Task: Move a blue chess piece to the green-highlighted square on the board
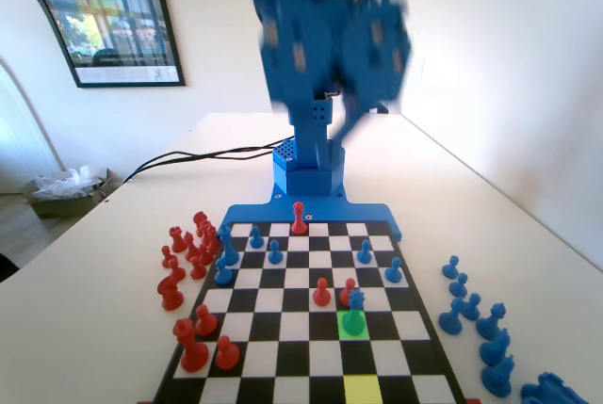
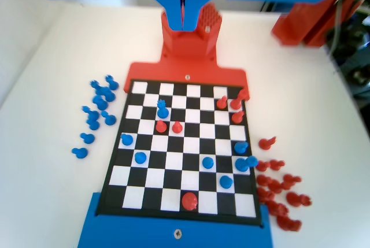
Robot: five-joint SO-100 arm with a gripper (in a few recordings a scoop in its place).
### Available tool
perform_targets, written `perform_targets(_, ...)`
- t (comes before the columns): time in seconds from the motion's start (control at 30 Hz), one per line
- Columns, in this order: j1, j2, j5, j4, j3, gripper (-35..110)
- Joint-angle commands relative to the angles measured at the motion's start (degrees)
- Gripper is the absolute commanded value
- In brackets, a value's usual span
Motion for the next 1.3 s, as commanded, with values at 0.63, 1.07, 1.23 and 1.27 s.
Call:
perform_targets(0.63,-0.3,52.6,-5.6,1.8,31.8,1)
perform_targets(1.07,0.7,57.0,-5.0,-2.6,34.3,3)
perform_targets(1.23,1.4,57.2,-5.0,-2.6,34.3,5)
perform_targets(1.27,1.4,57.2,-5.0,-2.6,34.3,5)
